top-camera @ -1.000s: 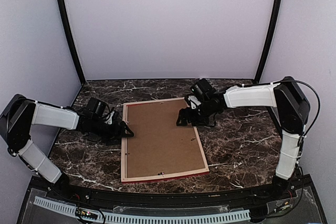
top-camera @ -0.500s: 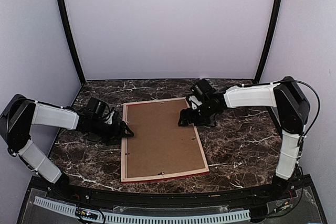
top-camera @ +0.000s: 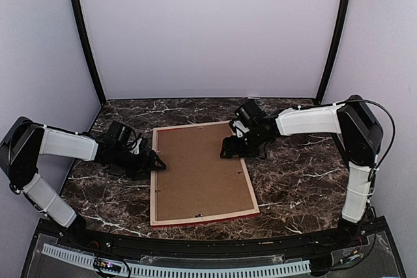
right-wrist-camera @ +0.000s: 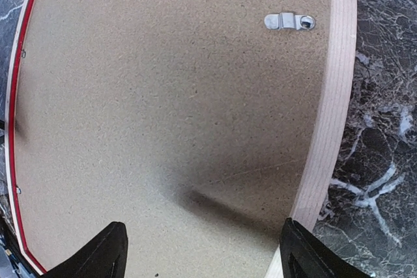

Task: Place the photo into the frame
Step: Place the backboard on the frame body, then pick up the backboard from the frame body.

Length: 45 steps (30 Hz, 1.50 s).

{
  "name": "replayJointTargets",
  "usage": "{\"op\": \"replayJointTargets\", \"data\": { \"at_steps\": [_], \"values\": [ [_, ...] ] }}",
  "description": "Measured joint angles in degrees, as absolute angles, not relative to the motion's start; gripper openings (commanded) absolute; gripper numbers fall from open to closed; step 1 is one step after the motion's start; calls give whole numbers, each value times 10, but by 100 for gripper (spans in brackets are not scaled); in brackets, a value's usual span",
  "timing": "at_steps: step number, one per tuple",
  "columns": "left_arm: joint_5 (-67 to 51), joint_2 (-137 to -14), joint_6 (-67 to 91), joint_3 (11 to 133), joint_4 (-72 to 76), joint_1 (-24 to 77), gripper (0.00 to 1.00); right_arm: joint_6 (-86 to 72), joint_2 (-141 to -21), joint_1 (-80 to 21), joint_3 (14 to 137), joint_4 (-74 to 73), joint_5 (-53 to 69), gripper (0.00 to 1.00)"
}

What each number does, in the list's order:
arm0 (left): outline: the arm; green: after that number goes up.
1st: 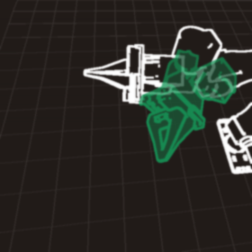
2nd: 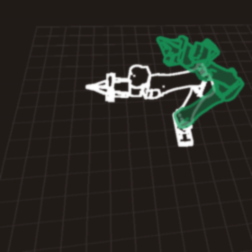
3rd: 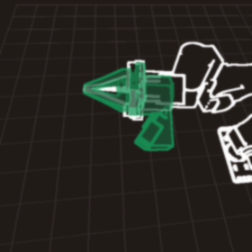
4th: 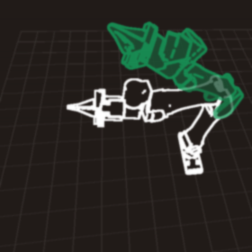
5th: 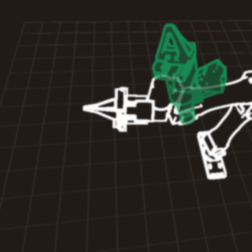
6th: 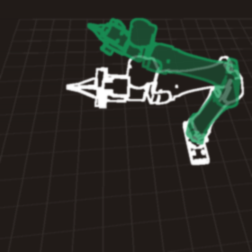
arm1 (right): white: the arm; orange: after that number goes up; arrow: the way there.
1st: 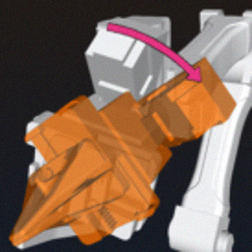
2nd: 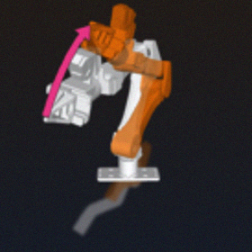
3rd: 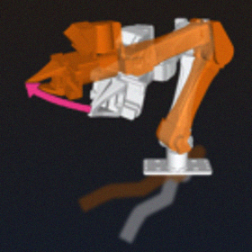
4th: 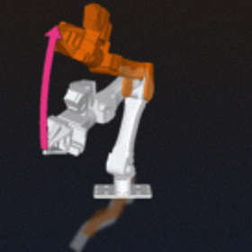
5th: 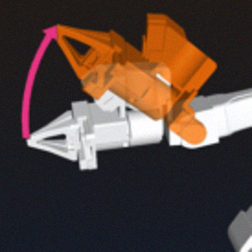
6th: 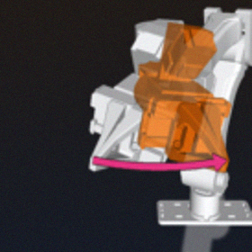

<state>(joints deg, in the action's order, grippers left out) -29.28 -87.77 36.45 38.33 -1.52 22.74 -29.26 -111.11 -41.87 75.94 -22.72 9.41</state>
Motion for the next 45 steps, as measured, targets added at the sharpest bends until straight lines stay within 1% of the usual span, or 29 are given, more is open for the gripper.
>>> {"op": "replayJointTargets", "data": {
  "at_steps": [15,28,35,38,45],
  "values": [
    [-294,-883,367,388,-17,229,84,-298,-1114,-426,759,-223,82,79],
    [-263,-889,364,407,-44,249,84,-267,-1119,-425,762,-228,94,79],
    [-220,-886,373,409,-47,274,84,-270,-1123,-426,769,-234,95,78],
    [-184,-883,385,409,-45,293,84,-274,-1126,-427,775,-241,89,79],
    [-78,-878,421,406,-39,348,84,-288,-1140,-462,795,-259,-1,80]
  ]
}}
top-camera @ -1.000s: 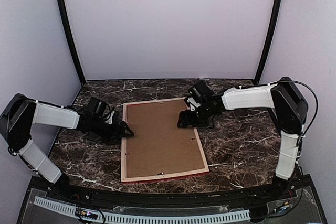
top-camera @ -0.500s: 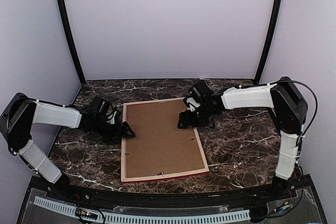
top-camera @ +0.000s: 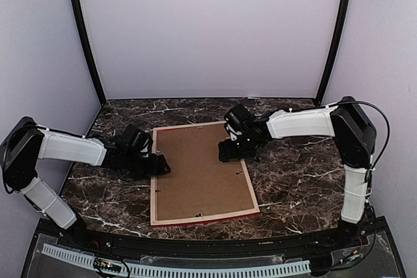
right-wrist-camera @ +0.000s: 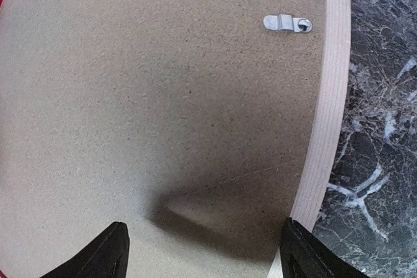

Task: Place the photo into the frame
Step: Pick up the backboard from the frame body.

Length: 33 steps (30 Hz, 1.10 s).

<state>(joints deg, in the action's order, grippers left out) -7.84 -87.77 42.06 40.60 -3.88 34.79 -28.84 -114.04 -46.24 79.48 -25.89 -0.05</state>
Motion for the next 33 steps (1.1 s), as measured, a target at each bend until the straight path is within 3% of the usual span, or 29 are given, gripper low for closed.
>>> {"op": "replayJointTargets", "data": {
  "at_steps": [13,33],
  "values": [
    [-1,-872,449,392,-15,386,84,-300,-1135,-495,773,-228,-86,77],
    [5,-870,453,387,-9,388,83,-455,-1052,-357,567,67,243,63]
  ]
}}
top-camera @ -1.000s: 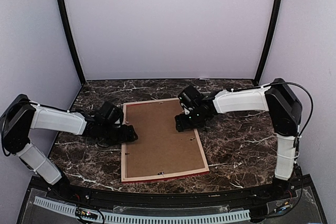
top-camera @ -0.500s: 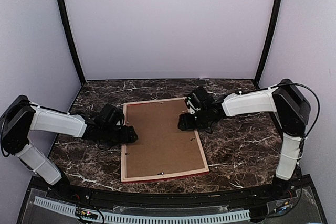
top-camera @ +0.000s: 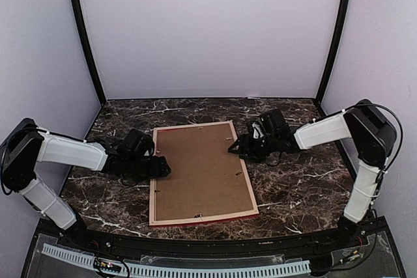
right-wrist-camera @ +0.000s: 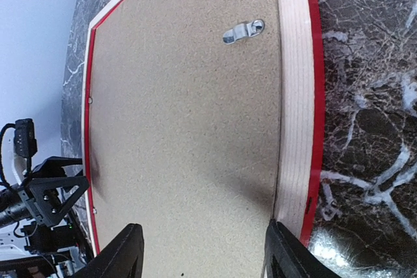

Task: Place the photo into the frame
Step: Pick up the backboard from the frame body.

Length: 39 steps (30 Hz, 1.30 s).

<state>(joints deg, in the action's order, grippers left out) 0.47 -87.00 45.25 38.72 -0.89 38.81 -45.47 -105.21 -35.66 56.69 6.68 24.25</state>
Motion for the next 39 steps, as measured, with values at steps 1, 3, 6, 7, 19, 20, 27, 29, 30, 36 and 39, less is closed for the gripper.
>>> {"op": "replayJointTargets", "data": {
  "at_steps": [1,3,6,7,19,20,27,29,30,36,39],
  "values": [
    [6,-870,453,387,-9,388,83,-465,-1052,-354,561,79,250,62],
    [10,-870,452,387,-10,388,83,-483,-1052,-349,550,101,265,61],
    [18,-870,452,387,-13,388,83,-516,-1052,-346,533,137,282,59],
    [22,-870,452,387,-15,388,83,-525,-1052,-345,529,146,289,59],
    [65,-869,446,385,-27,388,83,-638,-1051,-329,492,322,367,53],
    [67,-869,446,385,-27,388,83,-641,-1048,-329,492,332,371,52],
    [61,-865,448,384,-28,387,83,-648,-1039,-326,481,391,401,49],
    [58,-864,448,384,-28,386,83,-642,-1039,-324,476,401,410,48],
    [57,-864,448,384,-28,386,83,-637,-1039,-322,474,404,415,48],
    [50,-863,448,384,-28,386,83,-613,-1038,-317,460,446,445,45],
    [46,-861,448,384,-29,386,83,-606,-1037,-316,456,476,464,45]
  ]
}}
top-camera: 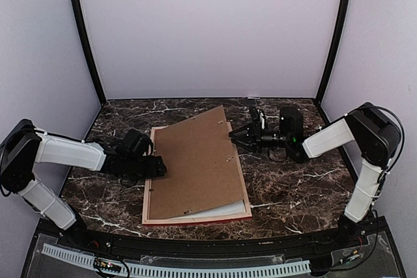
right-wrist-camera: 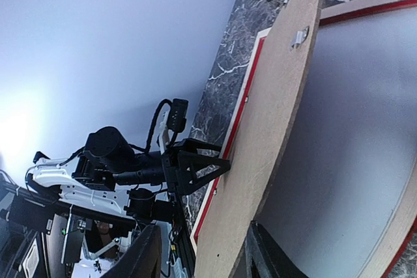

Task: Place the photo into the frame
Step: Pick up the backboard from the frame body.

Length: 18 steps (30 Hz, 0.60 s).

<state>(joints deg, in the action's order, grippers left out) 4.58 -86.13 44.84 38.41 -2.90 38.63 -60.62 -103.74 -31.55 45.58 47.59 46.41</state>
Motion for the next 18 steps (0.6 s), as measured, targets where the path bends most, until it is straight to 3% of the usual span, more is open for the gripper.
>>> {"op": "replayJointTargets", "data": {
  "at_steps": [18],
  "values": [
    [-11,-842,457,390,4,387,83,-593,-1021,-340,492,602,600,46]
  ]
}}
